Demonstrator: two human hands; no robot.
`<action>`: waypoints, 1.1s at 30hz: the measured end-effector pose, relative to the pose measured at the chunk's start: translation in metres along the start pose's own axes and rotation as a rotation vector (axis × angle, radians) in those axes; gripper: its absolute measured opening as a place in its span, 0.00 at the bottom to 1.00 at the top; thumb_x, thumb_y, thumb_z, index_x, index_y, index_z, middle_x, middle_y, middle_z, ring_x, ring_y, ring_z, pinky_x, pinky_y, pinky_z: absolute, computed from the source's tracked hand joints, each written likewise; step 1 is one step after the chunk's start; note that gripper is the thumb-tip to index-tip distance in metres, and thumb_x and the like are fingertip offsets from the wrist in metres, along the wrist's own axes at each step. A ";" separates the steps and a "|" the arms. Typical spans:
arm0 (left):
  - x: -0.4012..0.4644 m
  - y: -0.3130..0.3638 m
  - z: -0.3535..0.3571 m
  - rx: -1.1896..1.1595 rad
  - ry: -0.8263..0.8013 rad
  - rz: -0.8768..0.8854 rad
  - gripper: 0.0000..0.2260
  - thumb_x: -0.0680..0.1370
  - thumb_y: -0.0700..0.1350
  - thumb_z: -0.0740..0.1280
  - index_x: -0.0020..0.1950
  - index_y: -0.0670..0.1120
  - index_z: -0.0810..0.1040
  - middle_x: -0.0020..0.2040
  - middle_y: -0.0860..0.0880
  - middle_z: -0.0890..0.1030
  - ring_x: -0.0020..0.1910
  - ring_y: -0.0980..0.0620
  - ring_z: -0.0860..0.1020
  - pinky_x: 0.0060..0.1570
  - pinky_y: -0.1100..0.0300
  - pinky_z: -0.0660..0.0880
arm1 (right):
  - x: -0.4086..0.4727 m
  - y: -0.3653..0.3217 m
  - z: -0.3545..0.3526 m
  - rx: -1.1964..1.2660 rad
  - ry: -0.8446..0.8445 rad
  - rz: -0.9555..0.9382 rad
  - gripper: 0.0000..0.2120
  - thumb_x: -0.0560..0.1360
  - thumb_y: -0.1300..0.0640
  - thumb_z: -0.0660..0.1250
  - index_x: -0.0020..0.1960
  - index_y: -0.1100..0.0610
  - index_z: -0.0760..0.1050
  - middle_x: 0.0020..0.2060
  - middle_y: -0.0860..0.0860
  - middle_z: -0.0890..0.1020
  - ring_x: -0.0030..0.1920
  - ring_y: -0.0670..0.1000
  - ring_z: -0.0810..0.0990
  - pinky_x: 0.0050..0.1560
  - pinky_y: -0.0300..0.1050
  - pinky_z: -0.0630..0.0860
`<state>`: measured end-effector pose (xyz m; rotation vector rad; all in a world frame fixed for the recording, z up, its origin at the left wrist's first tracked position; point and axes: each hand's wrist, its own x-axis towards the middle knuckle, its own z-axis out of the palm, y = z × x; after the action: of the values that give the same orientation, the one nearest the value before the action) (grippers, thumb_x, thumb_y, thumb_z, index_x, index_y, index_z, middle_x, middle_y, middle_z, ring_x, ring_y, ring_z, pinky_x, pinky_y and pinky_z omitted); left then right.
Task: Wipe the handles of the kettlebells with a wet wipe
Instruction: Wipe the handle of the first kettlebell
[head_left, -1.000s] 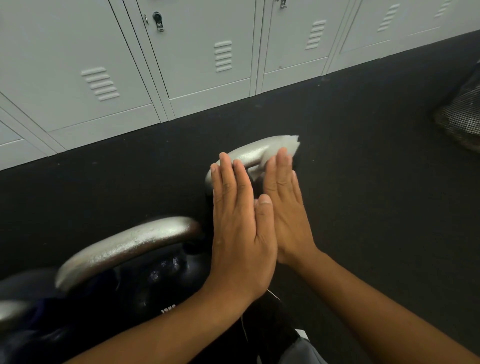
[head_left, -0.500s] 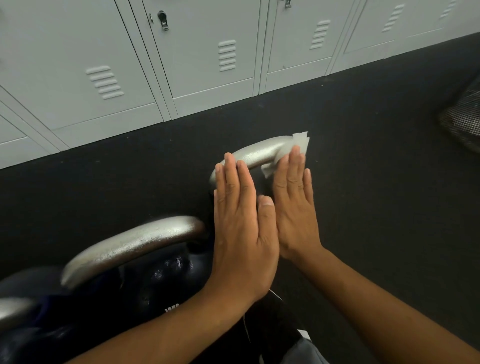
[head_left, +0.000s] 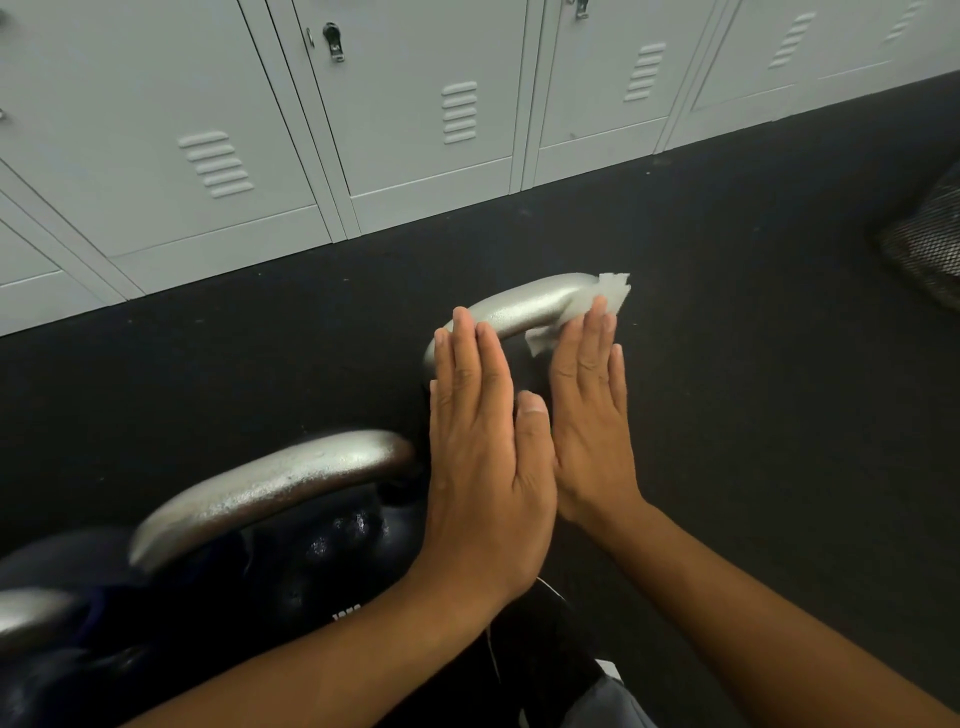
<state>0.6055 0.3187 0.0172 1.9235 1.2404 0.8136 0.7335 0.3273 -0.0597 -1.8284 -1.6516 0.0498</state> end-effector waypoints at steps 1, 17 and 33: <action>0.000 0.000 0.000 -0.001 0.001 0.003 0.28 0.85 0.52 0.46 0.82 0.52 0.38 0.82 0.59 0.33 0.79 0.64 0.31 0.82 0.50 0.40 | 0.001 -0.001 -0.002 -0.002 0.001 -0.047 0.37 0.86 0.49 0.54 0.84 0.56 0.35 0.83 0.52 0.34 0.84 0.56 0.37 0.84 0.54 0.38; -0.002 0.006 -0.004 0.054 -0.009 0.030 0.31 0.82 0.58 0.42 0.83 0.50 0.38 0.83 0.56 0.34 0.79 0.63 0.32 0.82 0.52 0.37 | 0.003 -0.023 -0.008 0.090 0.007 -0.033 0.37 0.86 0.51 0.55 0.83 0.48 0.32 0.82 0.45 0.33 0.84 0.56 0.36 0.83 0.54 0.37; 0.020 0.003 -0.010 0.415 -0.105 0.372 0.32 0.84 0.59 0.34 0.84 0.43 0.47 0.85 0.47 0.47 0.84 0.53 0.43 0.82 0.42 0.46 | 0.010 -0.004 -0.036 0.251 -0.144 -0.235 0.34 0.85 0.58 0.58 0.85 0.57 0.44 0.84 0.44 0.41 0.85 0.52 0.43 0.84 0.57 0.48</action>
<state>0.6058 0.3385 0.0275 2.5516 1.0614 0.6582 0.7477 0.3199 -0.0259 -1.4647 -1.8573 0.2797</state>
